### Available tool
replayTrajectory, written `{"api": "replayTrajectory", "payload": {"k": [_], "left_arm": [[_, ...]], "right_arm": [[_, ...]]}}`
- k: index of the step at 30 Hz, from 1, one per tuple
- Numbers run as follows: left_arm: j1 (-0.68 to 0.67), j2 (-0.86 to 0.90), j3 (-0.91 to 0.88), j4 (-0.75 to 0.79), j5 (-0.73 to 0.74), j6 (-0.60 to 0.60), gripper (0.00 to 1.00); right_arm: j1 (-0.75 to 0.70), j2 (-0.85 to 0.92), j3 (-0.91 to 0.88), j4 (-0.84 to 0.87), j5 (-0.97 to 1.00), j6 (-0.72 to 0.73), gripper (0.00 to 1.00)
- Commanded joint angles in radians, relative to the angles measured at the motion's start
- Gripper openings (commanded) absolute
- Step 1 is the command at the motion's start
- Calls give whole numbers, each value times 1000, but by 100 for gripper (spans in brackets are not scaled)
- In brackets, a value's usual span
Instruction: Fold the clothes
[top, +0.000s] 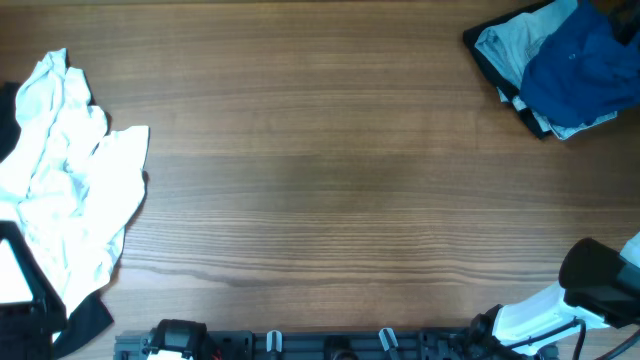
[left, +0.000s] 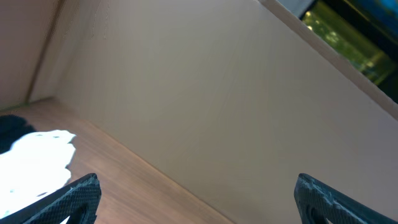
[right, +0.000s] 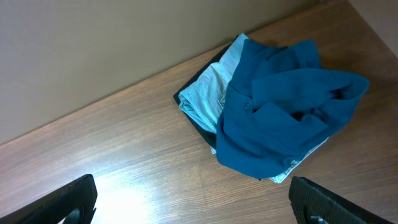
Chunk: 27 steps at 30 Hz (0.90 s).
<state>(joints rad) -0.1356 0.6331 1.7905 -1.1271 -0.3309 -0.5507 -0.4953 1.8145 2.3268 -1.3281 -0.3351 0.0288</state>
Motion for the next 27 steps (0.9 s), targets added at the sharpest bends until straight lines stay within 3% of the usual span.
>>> {"api": "replayTrajectory", "payload": {"k": [1,5,13,21,27], "left_arm": [[25,-70,-75,28,-83,23,100],[36,-167,-190,108,-111,23,100],[75,-407,-605,366,-108,22,100],[90,-439,-1170,809,-110,23,100],[90,-459,-1497,1064,-108,22,100]], "right_arm": [[3,-5,-5,0,-1,0,100],[3,-5,-5,0,-1,0,100],[3,-5,-5,0,-1,0,100],[3,-5,-5,0,-1,0,100],[3,-5,-5,0,-1,0,100]]}}
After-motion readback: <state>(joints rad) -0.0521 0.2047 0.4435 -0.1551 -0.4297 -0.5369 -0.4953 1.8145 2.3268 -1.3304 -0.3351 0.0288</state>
